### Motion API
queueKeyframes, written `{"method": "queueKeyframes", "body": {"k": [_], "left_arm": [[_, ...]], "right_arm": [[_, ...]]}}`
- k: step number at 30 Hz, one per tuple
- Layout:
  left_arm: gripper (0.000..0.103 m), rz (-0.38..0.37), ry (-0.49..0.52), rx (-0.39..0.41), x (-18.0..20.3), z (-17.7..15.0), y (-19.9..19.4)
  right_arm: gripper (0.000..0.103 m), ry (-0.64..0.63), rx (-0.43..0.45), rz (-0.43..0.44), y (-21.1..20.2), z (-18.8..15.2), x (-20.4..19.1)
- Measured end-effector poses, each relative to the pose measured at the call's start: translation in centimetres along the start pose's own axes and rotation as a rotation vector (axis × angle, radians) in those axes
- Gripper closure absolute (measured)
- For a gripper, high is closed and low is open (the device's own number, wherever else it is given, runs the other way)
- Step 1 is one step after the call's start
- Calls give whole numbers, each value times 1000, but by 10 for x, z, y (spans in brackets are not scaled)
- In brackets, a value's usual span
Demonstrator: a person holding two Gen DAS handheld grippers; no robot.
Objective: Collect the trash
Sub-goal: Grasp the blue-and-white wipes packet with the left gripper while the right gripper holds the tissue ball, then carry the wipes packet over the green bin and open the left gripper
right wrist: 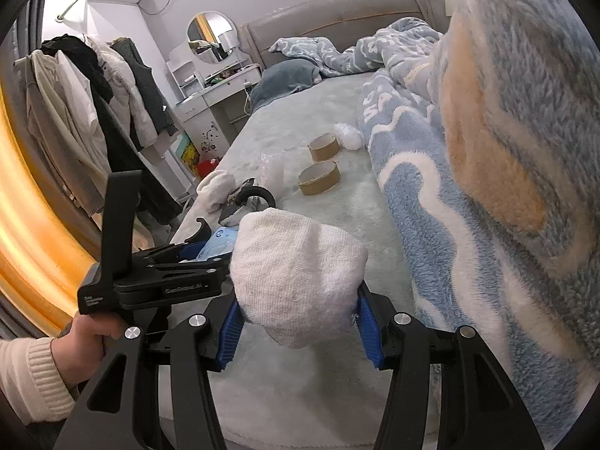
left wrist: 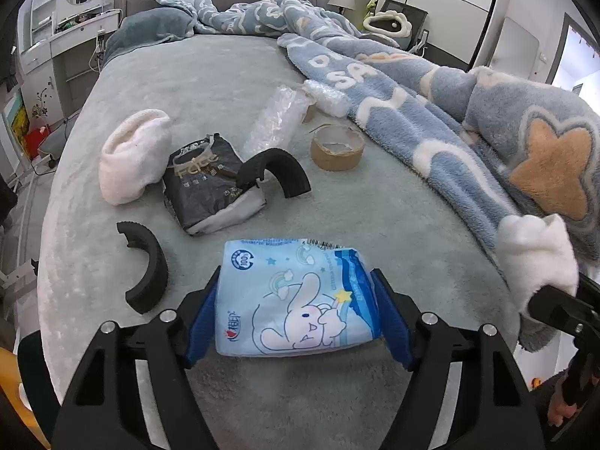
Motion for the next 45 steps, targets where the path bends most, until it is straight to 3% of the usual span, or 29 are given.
{"method": "queueKeyframes", "body": {"k": [8, 20, 31, 45], "left_arm": [[28, -43, -37, 73, -8, 17, -32], [28, 71, -112, 128, -84, 23, -80], [27, 226, -186, 114, -171, 5, -116], [27, 363, -278, 9, -263, -39, -144]], "right_arm": [[49, -28, -10, 2, 12, 0, -19], [49, -60, -29, 29, 39, 4, -71], [49, -117, -50, 105, 63, 14, -156], [49, -167, -106, 205, 98, 2, -260]]}}
Point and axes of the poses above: each gripper's, at about its wrist camera, not at the fingertips, and y roughly the way its jaws point, x to its right, z to its top, the point moved 5 cm from there along y, roughly the way its jaws point, and after that the axes turned 15 degrees about x, right-handed, at the moved point
